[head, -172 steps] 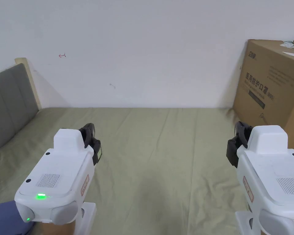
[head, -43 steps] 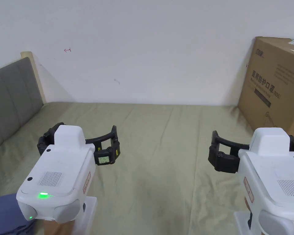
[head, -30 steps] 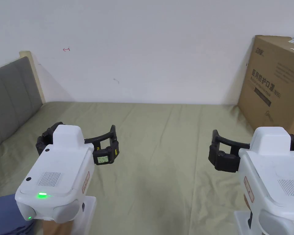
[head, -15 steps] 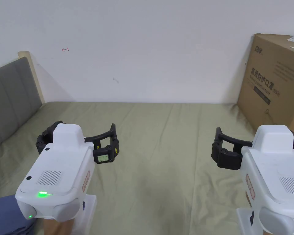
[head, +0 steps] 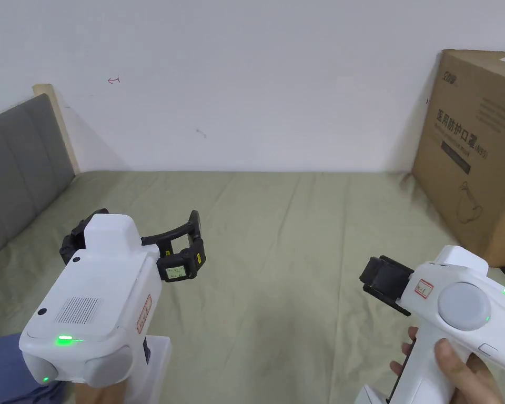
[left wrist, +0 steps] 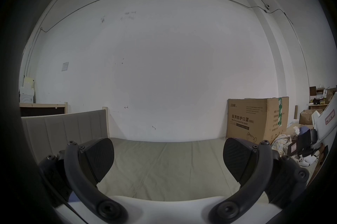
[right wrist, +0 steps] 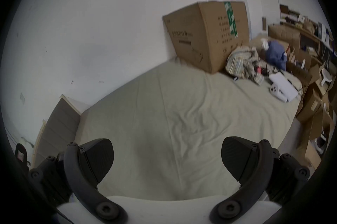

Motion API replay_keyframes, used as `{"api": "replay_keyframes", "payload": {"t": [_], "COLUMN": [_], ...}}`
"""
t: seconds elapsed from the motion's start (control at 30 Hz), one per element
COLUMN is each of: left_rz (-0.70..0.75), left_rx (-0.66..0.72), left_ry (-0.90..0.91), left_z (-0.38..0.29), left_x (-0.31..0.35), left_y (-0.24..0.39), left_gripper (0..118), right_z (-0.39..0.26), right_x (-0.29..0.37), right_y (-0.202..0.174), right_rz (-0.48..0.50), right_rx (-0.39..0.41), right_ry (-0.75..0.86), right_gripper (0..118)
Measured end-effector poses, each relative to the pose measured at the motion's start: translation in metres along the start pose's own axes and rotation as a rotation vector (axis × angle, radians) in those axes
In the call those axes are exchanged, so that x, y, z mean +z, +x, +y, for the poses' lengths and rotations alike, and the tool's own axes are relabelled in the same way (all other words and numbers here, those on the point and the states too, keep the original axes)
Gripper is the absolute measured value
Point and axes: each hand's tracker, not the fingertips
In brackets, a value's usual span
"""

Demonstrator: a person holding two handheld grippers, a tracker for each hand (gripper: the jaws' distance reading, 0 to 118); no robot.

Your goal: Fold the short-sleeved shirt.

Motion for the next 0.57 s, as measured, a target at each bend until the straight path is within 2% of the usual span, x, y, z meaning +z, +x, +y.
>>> {"api": "replay_keyframes", "payload": {"t": [0.1,0.2,0.37,0.5,0.57], "left_rz": [0.005,0.006,0.010,0.011,0.010], "left_rx": [0.000,0.003,0.008,0.010,0.007], "left_ry": [0.005,0.006,0.004,0.003,0.003], "left_z": [0.001,0.001,-0.001,-0.001,-0.001], "left_x": [0.001,0.002,0.003,0.004,0.004], "left_y": [-0.001,-0.002,-0.002,-0.003,-0.003], "left_gripper": [118,118,118,118,118], "right_z": [-0.001,0.001,-0.004,-0.006,-0.003], "right_x": [0.002,0.006,0.015,0.022,0.023], "right_y": [-0.003,-0.012,-0.022,-0.025,-0.028], "right_rz": [0.008,0.022,0.035,0.050,0.033], "right_rx": [0.001,0.068,0.147,0.161,0.166], "right_ry": [-0.011,-0.050,0.017,0.101,0.089], "right_gripper": [116,116,116,116,116]}}
